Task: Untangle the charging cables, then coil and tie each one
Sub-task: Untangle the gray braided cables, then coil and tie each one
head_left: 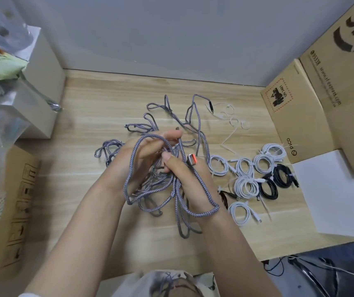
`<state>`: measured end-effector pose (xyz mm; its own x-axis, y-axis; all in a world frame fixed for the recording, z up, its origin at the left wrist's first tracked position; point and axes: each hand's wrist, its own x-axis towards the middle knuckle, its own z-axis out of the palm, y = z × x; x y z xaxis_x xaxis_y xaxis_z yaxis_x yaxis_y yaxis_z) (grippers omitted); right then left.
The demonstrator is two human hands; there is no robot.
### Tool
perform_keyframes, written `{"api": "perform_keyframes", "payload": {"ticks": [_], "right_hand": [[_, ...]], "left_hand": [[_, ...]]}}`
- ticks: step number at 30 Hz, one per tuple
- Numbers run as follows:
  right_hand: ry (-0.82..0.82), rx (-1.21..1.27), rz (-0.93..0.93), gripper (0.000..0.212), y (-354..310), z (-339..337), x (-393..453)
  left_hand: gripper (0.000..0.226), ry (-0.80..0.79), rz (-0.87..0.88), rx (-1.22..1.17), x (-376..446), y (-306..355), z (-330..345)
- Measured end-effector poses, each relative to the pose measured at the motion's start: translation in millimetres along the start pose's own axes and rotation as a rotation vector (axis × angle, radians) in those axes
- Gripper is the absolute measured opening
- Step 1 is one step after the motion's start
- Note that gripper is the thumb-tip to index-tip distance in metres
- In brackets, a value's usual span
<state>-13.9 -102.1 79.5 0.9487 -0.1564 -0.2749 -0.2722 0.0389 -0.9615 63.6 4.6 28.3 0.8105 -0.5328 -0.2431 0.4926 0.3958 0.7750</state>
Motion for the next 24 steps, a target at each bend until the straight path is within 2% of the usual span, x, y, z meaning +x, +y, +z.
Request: {"api": "perform_keyframes", "payload": {"ticks": [1, 4, 7, 9, 11, 13, 14, 17, 20, 24], "right_hand": [[0.006, 0.004, -0.011, 0.033, -3, 1, -2], [-0.008, 0.019, -0.093, 0.051, -8, -3, -5], [-0.063, 0.028, -0.130, 0.051, -11, -6, -8], [-0.036, 0.038, -0.145, 0.035, -13, -8, -11], [0.008, 0.124, -0.140, 0.025, -16, -11, -15], [0.078, 0.198, -0.108, 0.021, -19, -16, -19], [0.115, 0.216, -0.087, 0.018, -19, -19, -20], [0.173, 0.325, -0.096, 0.015, -17, -26, -21], [0.149, 0.431, -0.112, 0.033, -21, -28, -21], [0.177, 0.340, -0.101, 0.017, -19, -30, -11]], "left_hand": [[0.037, 0.027, -0.045, -0.100, 4, -4, -2], [0.010, 0.137, -0.156, -0.440, 16, -3, -24], [0.035, 0.101, -0.195, -0.642, 26, 8, -56], [0.037, 0.064, -0.206, -0.605, 28, 23, -58], [0.023, 0.187, -0.181, -0.428, 40, 33, -67], [0.047, 0.373, -0.157, -0.279, 48, 41, -73], [0.049, 0.417, -0.140, -0.279, 52, 43, -76], [0.040, 0.441, -0.120, -0.319, 58, 52, -82], [0.038, 0.514, -0.107, -0.390, 62, 54, -91], [0.048, 0.423, -0.110, -0.349, 58, 52, -78]]}}
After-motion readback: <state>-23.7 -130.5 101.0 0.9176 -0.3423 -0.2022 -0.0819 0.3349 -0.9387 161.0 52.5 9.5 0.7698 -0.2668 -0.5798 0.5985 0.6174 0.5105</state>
